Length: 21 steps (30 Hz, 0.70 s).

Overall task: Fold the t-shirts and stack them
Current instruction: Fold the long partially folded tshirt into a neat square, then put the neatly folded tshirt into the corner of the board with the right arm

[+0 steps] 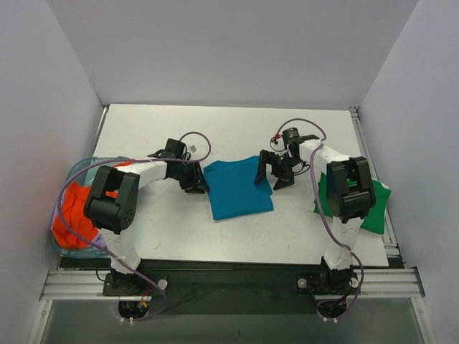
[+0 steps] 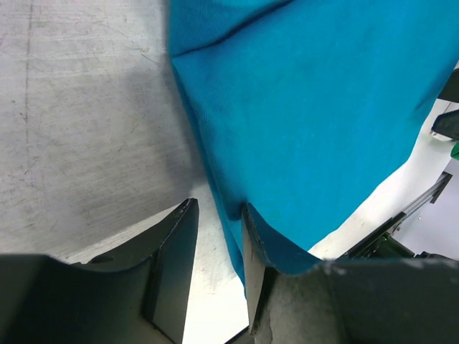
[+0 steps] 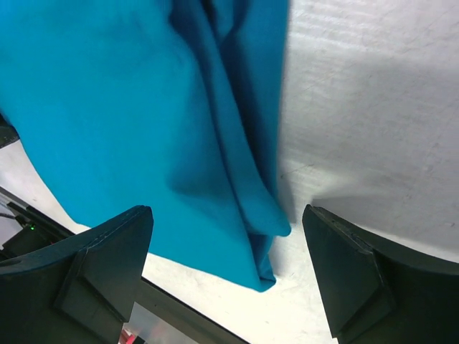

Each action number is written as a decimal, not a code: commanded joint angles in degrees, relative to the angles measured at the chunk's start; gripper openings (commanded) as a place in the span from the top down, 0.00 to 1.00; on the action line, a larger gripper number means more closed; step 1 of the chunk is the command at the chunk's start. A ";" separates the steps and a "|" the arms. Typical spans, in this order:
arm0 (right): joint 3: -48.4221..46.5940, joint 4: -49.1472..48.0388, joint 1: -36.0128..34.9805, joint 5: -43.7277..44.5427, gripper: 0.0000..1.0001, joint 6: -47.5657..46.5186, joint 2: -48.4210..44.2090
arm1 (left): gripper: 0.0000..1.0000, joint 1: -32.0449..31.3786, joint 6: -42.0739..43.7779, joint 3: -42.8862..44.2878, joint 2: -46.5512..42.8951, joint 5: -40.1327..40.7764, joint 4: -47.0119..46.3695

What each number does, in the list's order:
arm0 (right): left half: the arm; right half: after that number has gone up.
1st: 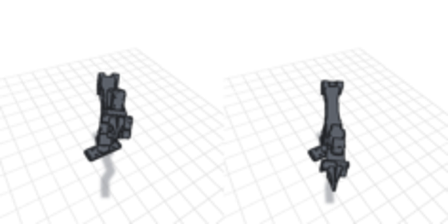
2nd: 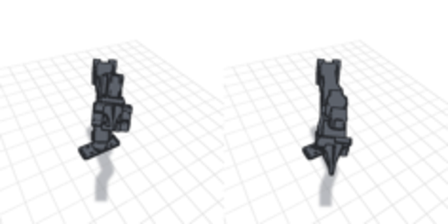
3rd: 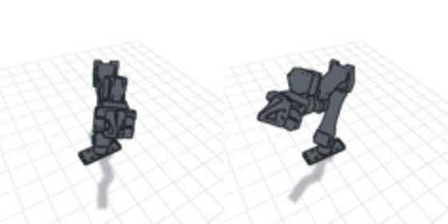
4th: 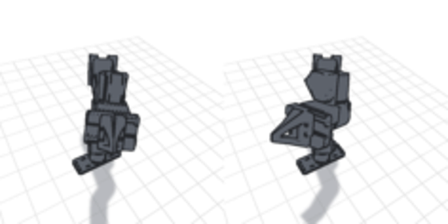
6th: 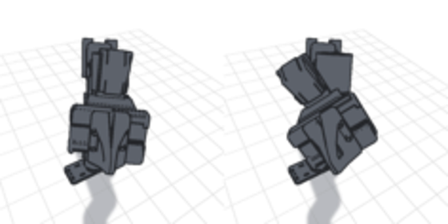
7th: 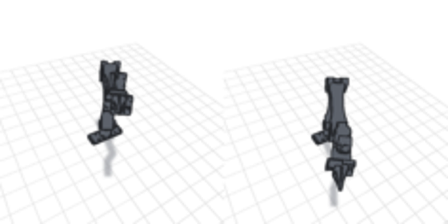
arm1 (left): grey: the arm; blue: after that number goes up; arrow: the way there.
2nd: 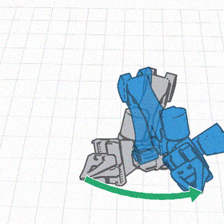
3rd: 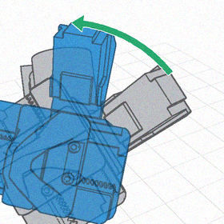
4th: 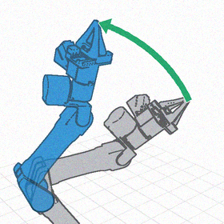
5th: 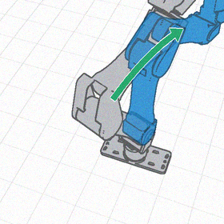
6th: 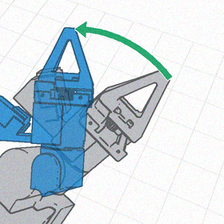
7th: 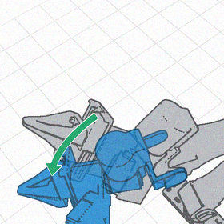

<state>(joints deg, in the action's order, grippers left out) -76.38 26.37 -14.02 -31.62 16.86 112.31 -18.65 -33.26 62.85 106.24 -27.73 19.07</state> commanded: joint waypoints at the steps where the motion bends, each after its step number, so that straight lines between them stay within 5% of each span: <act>1: 0.35 0.26 1.27 -1.96 0.12 -1.04 1.76 | 0.60 -0.15 1.70 2.54 1.42 -1.45 -0.88; 14: 3.51 -4.22 1.46 -7.41 0.12 -0.52 5.55 | 0.83 -0.51 3.90 4.38 5.38 -1.02 1.67; 21: 5.98 -7.56 0.49 -9.16 0.15 1.15 7.48 | 0.84 -0.86 4.16 4.82 6.35 -1.19 1.94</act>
<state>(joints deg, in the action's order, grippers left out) -73.71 19.07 -12.10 -43.97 18.85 114.83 -19.03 -30.81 66.06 110.98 -29.23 20.14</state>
